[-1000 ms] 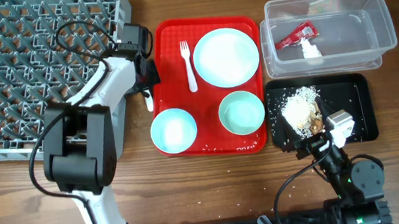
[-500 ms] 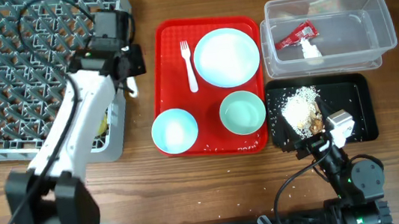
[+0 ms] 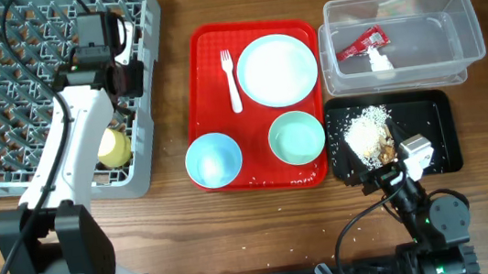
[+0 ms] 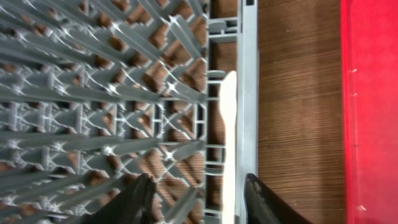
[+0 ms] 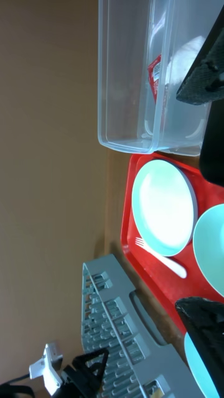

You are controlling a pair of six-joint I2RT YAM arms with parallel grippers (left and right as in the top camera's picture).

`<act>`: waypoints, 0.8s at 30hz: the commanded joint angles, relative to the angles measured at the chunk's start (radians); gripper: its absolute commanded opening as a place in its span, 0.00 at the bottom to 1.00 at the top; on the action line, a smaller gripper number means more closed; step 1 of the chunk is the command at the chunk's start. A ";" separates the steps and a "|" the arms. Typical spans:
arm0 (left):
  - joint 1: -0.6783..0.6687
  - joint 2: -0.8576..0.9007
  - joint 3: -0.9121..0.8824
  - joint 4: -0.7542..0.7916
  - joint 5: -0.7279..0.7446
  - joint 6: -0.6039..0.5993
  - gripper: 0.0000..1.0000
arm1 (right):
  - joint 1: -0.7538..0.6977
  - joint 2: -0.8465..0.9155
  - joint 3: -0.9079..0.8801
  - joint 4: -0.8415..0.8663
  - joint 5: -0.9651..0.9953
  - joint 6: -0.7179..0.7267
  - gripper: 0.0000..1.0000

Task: Sort waste into correct bins and load items into the dishwasher rack
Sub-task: 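Lower the white spoon into the dish rack and open the left gripper, then reach the left gripper to the white fork on the red tray and grasp it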

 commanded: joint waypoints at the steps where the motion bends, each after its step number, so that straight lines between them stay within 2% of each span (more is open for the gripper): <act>1: -0.045 -0.029 -0.010 0.001 0.340 -0.143 0.48 | -0.002 -0.007 -0.003 0.006 0.003 -0.010 1.00; 3: -0.132 -0.021 -0.010 0.039 0.396 -0.315 0.45 | -0.002 -0.007 -0.003 0.006 0.003 -0.010 1.00; 4: -0.165 -0.010 -0.010 0.062 0.391 -0.357 0.47 | -0.002 -0.007 -0.003 0.006 0.003 -0.010 1.00; 6: -0.247 0.038 -0.010 0.123 0.297 -0.492 0.50 | -0.002 -0.007 -0.003 0.006 0.003 -0.010 1.00; 7: -0.272 0.064 -0.010 0.147 0.282 -0.528 0.51 | -0.002 -0.007 -0.003 0.006 0.003 -0.010 1.00; 11: -0.341 0.235 -0.010 0.223 0.249 -0.700 0.43 | -0.002 -0.007 -0.003 0.006 0.003 -0.010 1.00; 14: -0.348 0.334 -0.010 0.286 0.249 -0.712 0.43 | -0.002 -0.007 -0.003 0.006 0.003 -0.010 1.00; 20: -0.352 0.416 -0.010 0.338 0.200 -0.711 0.37 | -0.002 -0.007 -0.003 0.006 0.003 -0.010 1.00; 22: -0.352 0.425 -0.010 0.355 0.142 -0.709 0.29 | -0.002 -0.007 -0.003 0.006 0.003 -0.010 1.00; 24: -0.352 0.425 -0.010 0.371 0.105 -0.645 0.20 | -0.002 -0.007 -0.003 0.007 0.003 -0.010 1.00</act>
